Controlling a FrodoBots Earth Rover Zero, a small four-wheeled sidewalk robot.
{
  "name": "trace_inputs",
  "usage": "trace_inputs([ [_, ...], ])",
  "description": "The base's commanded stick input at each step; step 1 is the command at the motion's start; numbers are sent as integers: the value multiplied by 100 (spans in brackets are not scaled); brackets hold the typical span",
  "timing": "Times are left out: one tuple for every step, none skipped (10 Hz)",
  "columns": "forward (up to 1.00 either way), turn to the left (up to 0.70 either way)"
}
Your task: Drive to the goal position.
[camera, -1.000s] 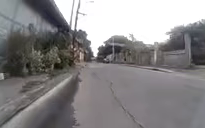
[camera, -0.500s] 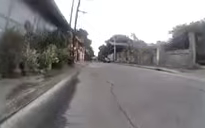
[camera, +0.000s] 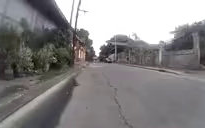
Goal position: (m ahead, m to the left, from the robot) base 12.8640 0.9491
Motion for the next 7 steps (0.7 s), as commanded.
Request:
trace_inputs([
  [70, 0],
  [70, 0],
  [70, 3],
  [70, 7],
  [70, 31],
  [70, 4],
  [70, 0],
])
